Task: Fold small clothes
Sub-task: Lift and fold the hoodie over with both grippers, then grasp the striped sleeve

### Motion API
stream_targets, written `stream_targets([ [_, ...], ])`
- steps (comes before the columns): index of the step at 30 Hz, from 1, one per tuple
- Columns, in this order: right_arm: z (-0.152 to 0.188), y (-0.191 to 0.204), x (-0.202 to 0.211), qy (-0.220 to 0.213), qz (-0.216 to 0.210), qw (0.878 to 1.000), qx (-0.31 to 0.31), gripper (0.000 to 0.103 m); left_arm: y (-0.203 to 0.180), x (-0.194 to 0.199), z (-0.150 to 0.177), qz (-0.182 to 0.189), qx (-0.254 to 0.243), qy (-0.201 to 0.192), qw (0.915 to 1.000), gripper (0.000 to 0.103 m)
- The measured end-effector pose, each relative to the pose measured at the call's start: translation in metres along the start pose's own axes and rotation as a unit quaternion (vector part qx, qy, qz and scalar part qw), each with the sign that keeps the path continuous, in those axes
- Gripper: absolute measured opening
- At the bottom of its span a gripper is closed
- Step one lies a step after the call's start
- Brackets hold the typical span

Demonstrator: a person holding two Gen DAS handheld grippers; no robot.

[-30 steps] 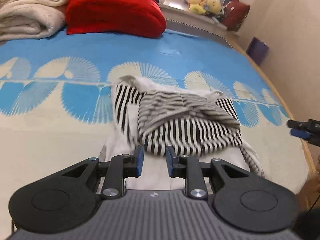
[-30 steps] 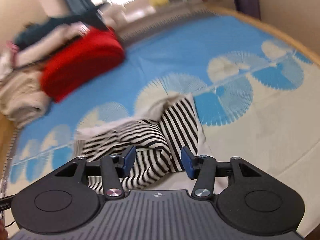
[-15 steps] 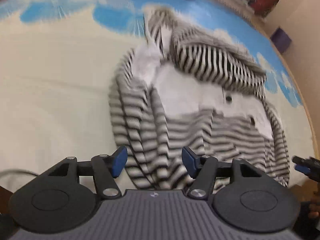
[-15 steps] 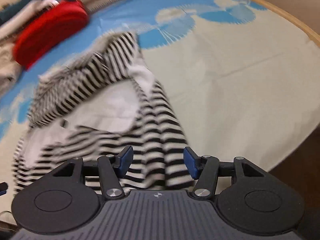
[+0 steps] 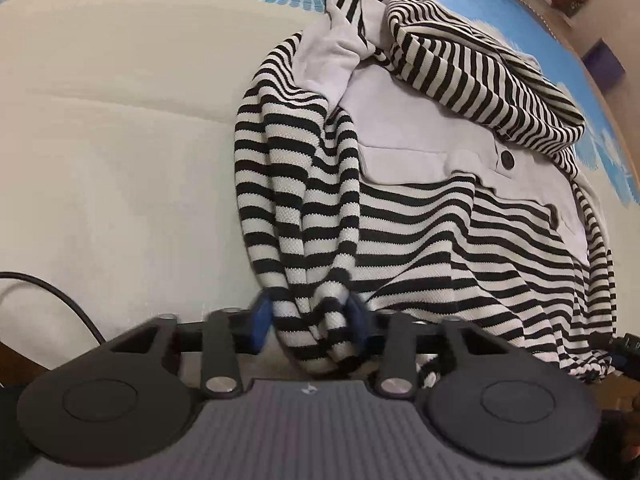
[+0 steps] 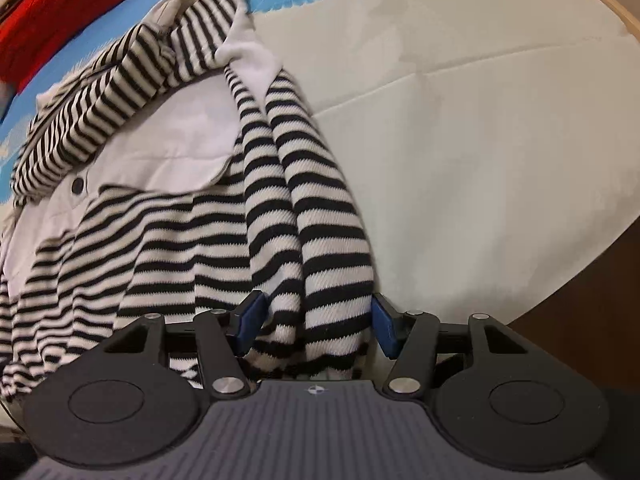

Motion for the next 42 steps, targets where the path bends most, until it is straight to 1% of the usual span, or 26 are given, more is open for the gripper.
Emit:
stream_targets([
  [1, 0.0, 0.001, 0.001, 0.0, 0.001, 1.0, 0.003, 0.059, 0.001, 0.002, 0.001, 0.007, 0.004, -0.003, 1.0, 0.009],
  [3, 0.002, 0.003, 0.002, 0.001, -0.001, 1.0, 0.008, 0.054, 0.001, 0.01, -0.003, 0.012, -0.001, -0.018, 0.9998, 0.007],
  [4, 0.0, 0.004, 0.004, 0.0, -0.009, 1.0, 0.008, 0.036, 0.001, 0.016, -0.004, 0.01, -0.008, -0.028, 0.9995, 0.007],
  [5, -0.001, 0.007, 0.007, -0.005, -0.023, 1.0, 0.004, 0.014, 0.002, 0.025, -0.005, 0.012, -0.01, -0.039, 0.9991, 0.006],
  [6, -0.004, 0.008, 0.011, -0.013, -0.034, 0.999, -0.002, 0.011, 0.004, 0.034, -0.006, 0.019, -0.005, -0.048, 0.9986, 0.006],
  [7, -0.007, 0.007, 0.017, -0.023, -0.038, 0.999, -0.006, 0.005, 0.008, 0.045, -0.006, 0.025, 0.005, -0.057, 0.998, 0.006],
  [9, -0.012, 0.002, 0.03, -0.04, -0.047, 0.998, -0.024, 0.005, 0.014, 0.058, -0.002, 0.037, 0.02, -0.059, 0.9974, 0.006],
  [10, -0.012, -0.001, 0.032, -0.039, -0.052, 0.997, -0.034, 0.004, 0.017, 0.06, 0.003, 0.039, 0.023, -0.054, 0.9975, 0.006],
  [12, -0.007, -0.004, 0.027, -0.019, -0.046, 0.998, -0.037, 0.004, 0.019, 0.052, 0.017, 0.029, 0.011, -0.029, 0.9991, 0.007],
  [13, -0.002, -0.005, 0.02, -0.004, -0.034, 0.999, -0.03, 0.005, 0.019, 0.044, 0.022, 0.025, 0.003, -0.011, 0.9996, 0.008],
  [15, 0.002, -0.004, 0.011, 0.013, -0.018, 1.0, -0.014, 0.007, 0.022, 0.031, 0.024, 0.021, 0.011, 0.012, 0.9996, 0.018],
  [17, -0.001, -0.003, 0.008, 0.012, -0.011, 1.0, -0.006, 0.015, 0.028, 0.028, 0.015, 0.014, 0.033, 0.004, 0.9994, 0.041],
  [19, -0.002, -0.003, 0.008, 0.01, -0.01, 1.0, -0.008, 0.02, 0.032, 0.024, 0.009, 0.011, 0.051, 0.005, 0.9986, 0.047],
  [22, -0.001, 0.0, 0.005, 0.011, -0.008, 1.0, -0.003, 0.023, 0.028, 0.015, 0.009, 0.019, 0.052, 0.022, 0.9982, 0.047],
  [25, 0.0, 0.003, 0.001, 0.01, -0.005, 1.0, 0.007, 0.025, 0.021, 0.008, 0.01, 0.005, 0.032, 0.021, 0.9993, 0.047],
  [27, 0.002, 0.005, 0.002, 0.008, -0.002, 1.0, 0.017, 0.025, 0.023, 0.004, 0.01, -0.001, 0.032, 0.017, 0.9993, 0.044],
  [28, 0.003, 0.006, 0.002, 0.007, -0.001, 1.0, 0.021, 0.025, 0.022, 0.005, 0.01, -0.001, 0.03, 0.014, 0.9994, 0.036],
  [29, 0.003, 0.007, 0.002, 0.006, -0.003, 1.0, 0.025, 0.024, 0.02, 0.004, 0.01, 0.004, 0.025, 0.013, 0.9996, 0.016],
  [30, 0.002, 0.008, 0.002, 0.004, -0.005, 1.0, 0.026, 0.021, 0.016, 0.005, 0.01, 0.014, 0.019, 0.012, 0.9996, 0.01],
  [31, 0.002, 0.008, 0.004, 0.001, -0.008, 1.0, 0.026, 0.008, 0.013, 0.008, 0.008, 0.015, 0.012, 0.006, 0.9998, 0.008],
  [34, -0.007, 0.007, 0.019, -0.031, -0.026, 0.999, 0.01, 0.005, 0.009, 0.022, 0.005, 0.017, -0.007, -0.021, 0.9996, 0.007],
  [37, -0.012, 0.005, 0.03, -0.048, -0.043, 0.998, -0.004, 0.005, 0.008, 0.034, 0.0, 0.032, 0.003, -0.041, 0.9986, 0.007],
  [39, -0.009, 0.003, 0.026, -0.035, -0.04, 0.999, -0.007, 0.006, 0.014, 0.031, 0.001, 0.033, 0.023, -0.032, 0.9987, 0.011],
  [40, -0.007, 0.002, 0.023, -0.026, -0.038, 0.999, -0.006, 0.007, 0.017, 0.028, 0.002, 0.032, 0.034, -0.025, 0.9986, 0.015],
  [41, -0.004, 0.002, 0.019, -0.016, -0.033, 0.999, -0.003, 0.011, 0.019, 0.024, 0.003, 0.031, 0.041, -0.018, 0.9985, 0.016],
  [42, -0.002, 0.002, 0.015, -0.009, -0.024, 1.0, 0.001, 0.012, 0.02, 0.019, 0.005, 0.029, 0.045, -0.009, 0.9985, 0.018],
])
Point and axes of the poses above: each gripper's, at about its wrist camera, not at the fingertips, and x roughly against the way its jaws point, y to its left, z to its underside, the point moved 10 cm from there along -x, roughly the way its jaws point, and after that the axes turned 2 degrees about -x, right-handed, at the moved point
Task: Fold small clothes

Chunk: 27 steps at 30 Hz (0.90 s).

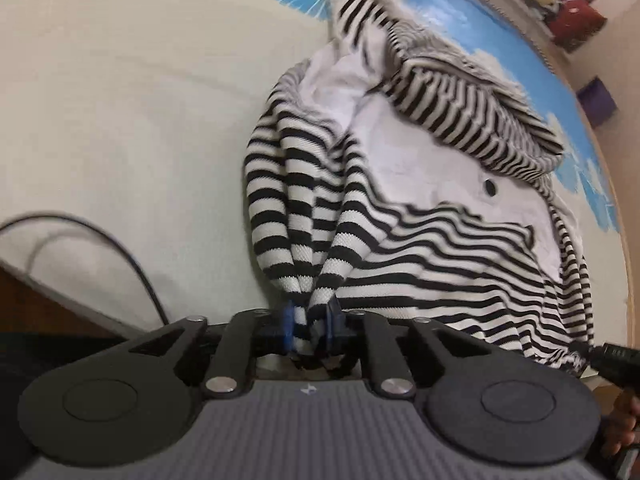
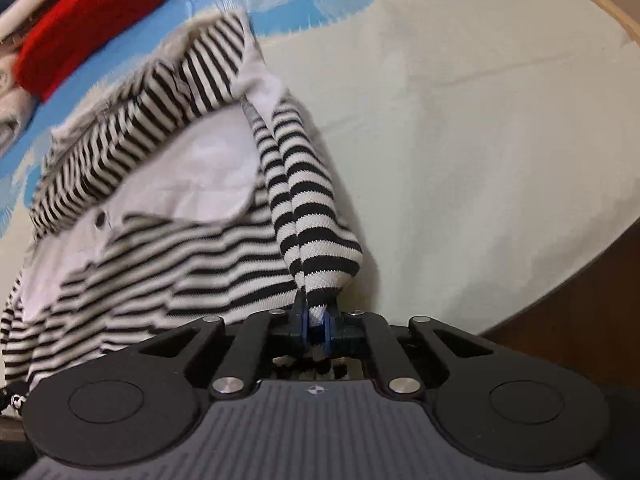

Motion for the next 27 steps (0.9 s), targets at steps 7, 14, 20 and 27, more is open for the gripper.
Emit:
stream_targets([
  [7, 0.006, -0.001, -0.007, 0.016, 0.025, 0.999, 0.022, 0.02, -0.003, -0.011, 0.007, -0.019, -0.021, 0.019, 0.9994, 0.028],
  [14, -0.001, 0.001, 0.008, -0.016, 0.005, 1.0, 0.02, 0.005, -0.013, 0.003, 0.003, -0.01, -0.048, 0.0, 0.9988, 0.007],
  [20, -0.029, 0.008, 0.074, -0.088, -0.055, 0.994, -0.017, 0.004, -0.033, 0.058, -0.024, 0.025, -0.076, -0.051, 0.9955, 0.006],
  [27, -0.049, 0.011, 0.162, -0.142, -0.12, 0.982, -0.031, 0.003, -0.054, 0.145, -0.036, 0.064, -0.101, -0.087, 0.9889, 0.006],
])
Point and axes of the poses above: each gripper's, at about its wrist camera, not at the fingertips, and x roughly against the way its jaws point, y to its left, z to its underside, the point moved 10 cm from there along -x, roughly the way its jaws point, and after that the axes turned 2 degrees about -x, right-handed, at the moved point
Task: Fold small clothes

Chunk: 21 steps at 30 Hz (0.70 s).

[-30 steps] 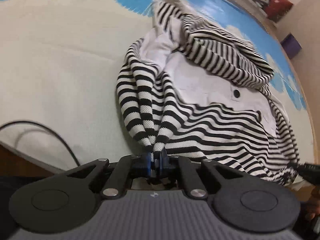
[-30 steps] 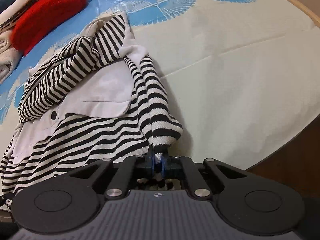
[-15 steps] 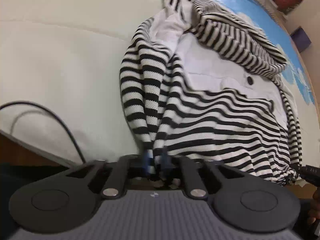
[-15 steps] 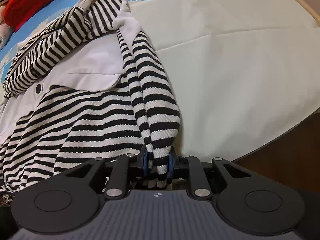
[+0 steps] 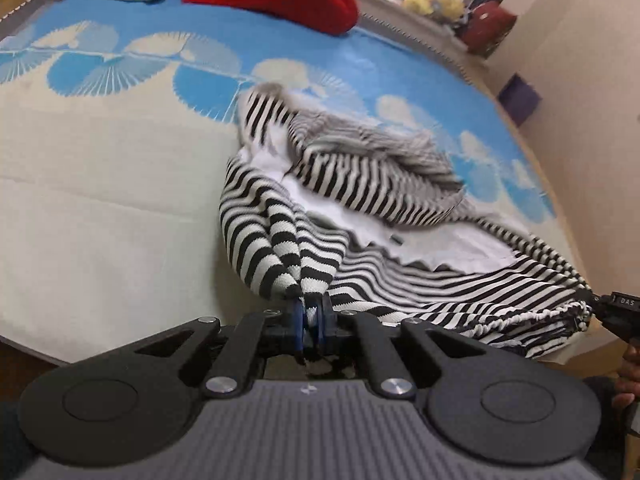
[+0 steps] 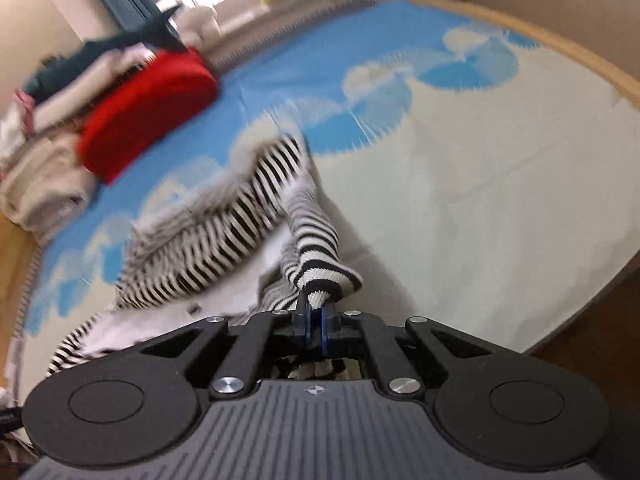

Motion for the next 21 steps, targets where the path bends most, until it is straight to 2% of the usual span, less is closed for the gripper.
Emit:
stream_targets([
  [5, -0.008, 0.024, 0.069, -0.014, -0.044, 0.999, -0.002, 0.003, -0.009, 0.066, -0.009, 0.027, 0.001, -0.032, 0.9991, 0.006],
  [7, -0.009, 0.029, 0.08, -0.012, -0.051, 0.999, 0.002, 0.003, -0.007, 0.075, -0.01, 0.032, 0.007, -0.033, 0.9989, 0.006],
  [9, -0.007, 0.028, 0.074, 0.005, -0.044, 0.999, -0.003, 0.003, -0.002, 0.071, -0.014, 0.036, 0.015, -0.025, 0.9989, 0.006],
  [12, -0.009, 0.027, 0.034, 0.026, -0.027, 0.999, -0.002, 0.003, 0.009, 0.04, -0.027, 0.026, 0.02, -0.01, 0.9994, 0.007],
  [16, -0.021, 0.024, -0.046, 0.055, 0.0, 0.998, -0.001, 0.003, 0.029, -0.025, -0.066, 0.013, 0.035, 0.002, 0.9993, 0.007],
  [18, -0.037, 0.025, -0.09, 0.061, 0.011, 0.998, 0.004, 0.003, 0.039, -0.059, -0.089, 0.006, 0.034, 0.003, 0.9994, 0.007],
  [21, -0.061, 0.031, -0.145, 0.066, 0.01, 0.998, -0.005, 0.003, 0.057, -0.115, -0.116, -0.014, 0.045, 0.027, 0.9985, 0.007],
])
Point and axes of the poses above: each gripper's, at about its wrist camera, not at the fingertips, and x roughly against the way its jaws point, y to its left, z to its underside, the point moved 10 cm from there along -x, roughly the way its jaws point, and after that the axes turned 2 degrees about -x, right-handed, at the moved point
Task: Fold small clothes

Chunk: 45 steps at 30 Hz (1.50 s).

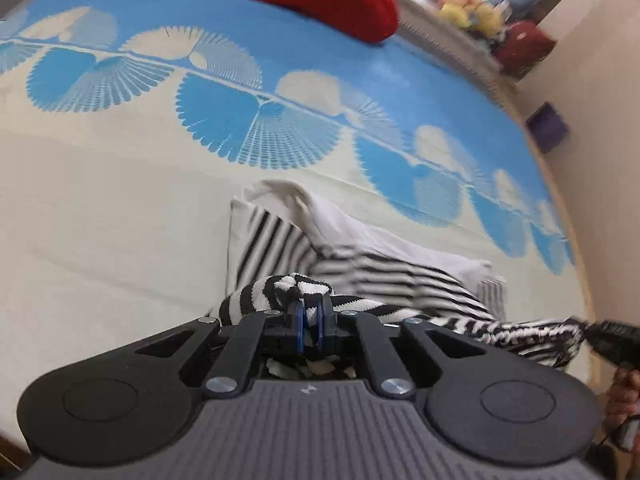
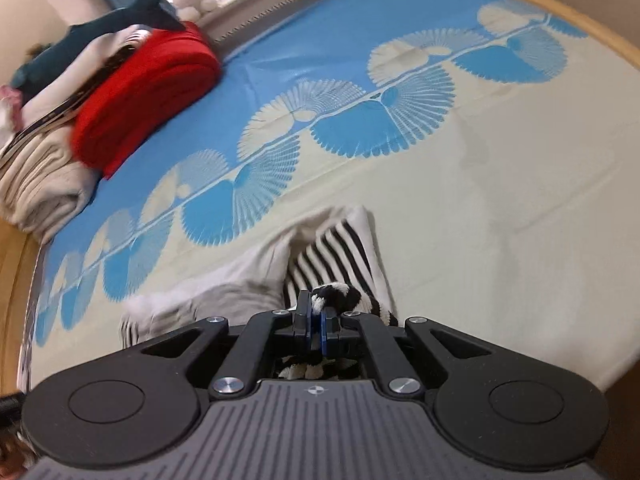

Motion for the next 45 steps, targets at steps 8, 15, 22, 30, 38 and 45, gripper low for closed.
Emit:
stream_targets([
  [8, -0.017, -0.01, -0.074, -0.011, -0.009, 1.0, -0.01, 0.026, 0.024, -0.042, -0.029, 0.054, 0.073, 0.004, 0.9959, 0.028],
  [15, -0.03, -0.016, -0.036, -0.075, -0.069, 0.995, -0.02, 0.039, -0.007, -0.017, -0.02, 0.089, -0.016, -0.032, 0.9954, 0.042],
  [22, 0.019, 0.005, -0.06, -0.026, 0.0, 0.973, 0.228, 0.045, -0.007, -0.04, 0.011, -0.037, -0.175, -0.021, 0.9837, 0.06],
  [30, 0.02, 0.024, -0.095, -0.059, 0.07, 0.923, 0.373, 0.052, -0.006, -0.081, 0.008, -0.099, -0.232, -0.023, 0.9675, 0.06],
  [38, 0.016, 0.048, -0.125, -0.06, 0.074, 0.897, 0.431, 0.043, -0.012, -0.108, -0.008, -0.094, -0.262, -0.027, 0.9602, 0.044],
  [45, -0.029, 0.063, -0.107, -0.121, 0.017, 0.935, 0.334, 0.008, -0.013, -0.08, -0.051, -0.051, -0.231, -0.108, 0.9657, 0.006],
])
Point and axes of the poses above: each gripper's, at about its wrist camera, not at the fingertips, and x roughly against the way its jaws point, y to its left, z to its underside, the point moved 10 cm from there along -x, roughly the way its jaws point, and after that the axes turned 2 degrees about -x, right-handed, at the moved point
